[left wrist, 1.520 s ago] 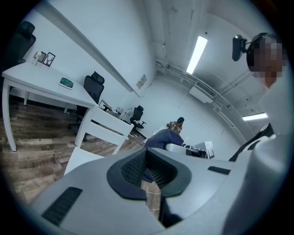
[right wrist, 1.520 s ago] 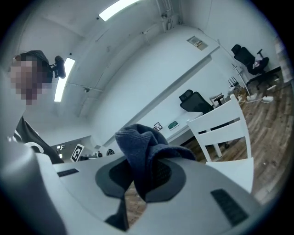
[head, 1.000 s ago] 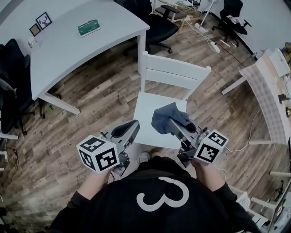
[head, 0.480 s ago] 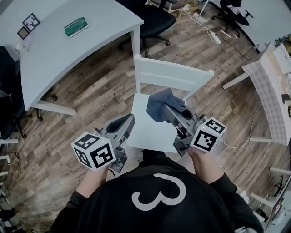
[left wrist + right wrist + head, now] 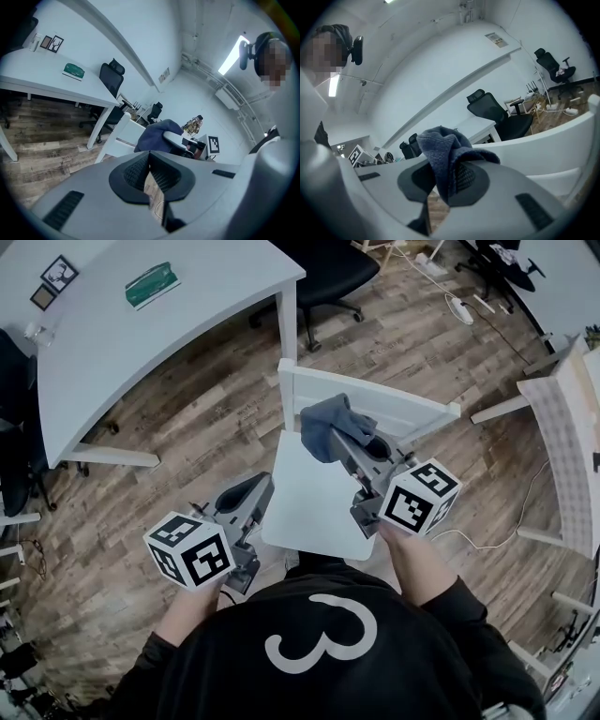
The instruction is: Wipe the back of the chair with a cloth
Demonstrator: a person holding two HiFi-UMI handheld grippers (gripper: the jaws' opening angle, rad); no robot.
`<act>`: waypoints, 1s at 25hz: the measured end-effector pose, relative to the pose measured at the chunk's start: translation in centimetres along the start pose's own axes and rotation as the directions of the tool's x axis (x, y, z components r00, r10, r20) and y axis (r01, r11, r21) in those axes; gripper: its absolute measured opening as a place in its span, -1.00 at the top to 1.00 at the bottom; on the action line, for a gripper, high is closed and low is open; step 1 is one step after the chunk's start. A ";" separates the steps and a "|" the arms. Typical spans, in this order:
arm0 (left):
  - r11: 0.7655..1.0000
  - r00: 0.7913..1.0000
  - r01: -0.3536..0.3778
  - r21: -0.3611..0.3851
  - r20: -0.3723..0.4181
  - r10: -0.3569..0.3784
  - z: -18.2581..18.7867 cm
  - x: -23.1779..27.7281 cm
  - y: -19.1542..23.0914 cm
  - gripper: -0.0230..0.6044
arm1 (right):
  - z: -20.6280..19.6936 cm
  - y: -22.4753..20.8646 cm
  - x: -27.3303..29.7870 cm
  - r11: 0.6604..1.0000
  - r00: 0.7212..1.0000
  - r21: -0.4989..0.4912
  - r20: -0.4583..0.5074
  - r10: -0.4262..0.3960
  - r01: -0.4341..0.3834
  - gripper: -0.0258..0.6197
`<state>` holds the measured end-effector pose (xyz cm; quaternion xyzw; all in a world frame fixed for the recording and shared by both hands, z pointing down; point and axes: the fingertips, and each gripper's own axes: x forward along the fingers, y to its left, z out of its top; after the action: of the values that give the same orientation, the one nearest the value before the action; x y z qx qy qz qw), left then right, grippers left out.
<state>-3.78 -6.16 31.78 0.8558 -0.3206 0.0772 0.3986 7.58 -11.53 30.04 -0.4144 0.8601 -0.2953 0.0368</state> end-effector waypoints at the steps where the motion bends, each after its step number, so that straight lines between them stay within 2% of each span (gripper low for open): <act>1: 1.000 1.000 -0.006 -0.004 -0.002 0.006 0.0 0.2 0.3 0.88 | -0.1 -0.4 0.6 1.000 1.000 -0.003 -0.004 0.000 0.000 0.77; 10: 0.998 0.999 -0.035 -0.043 -0.012 0.034 0.5 1.7 2.8 0.88 | -1.6 -2.1 6.2 0.997 0.998 -0.079 -0.066 -0.008 0.003 0.77; 18: 0.995 0.997 -0.072 -0.067 -0.021 0.071 0.0 1.1 4.9 0.88 | -3.0 -4.3 10.0 0.987 0.994 -0.146 -0.077 -0.083 0.071 0.77; 25: 0.990 0.994 -0.112 -0.084 -0.016 0.111 0.0 -0.2 6.6 0.88 | -3.7 -6.0 12.1 0.985 0.988 -0.121 -0.075 -0.135 0.125 0.77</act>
<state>-7.95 -9.22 35.84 0.8182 -0.3688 0.0906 0.4316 2.67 -21.53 38.55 -0.4585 0.8477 -0.2635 -0.0425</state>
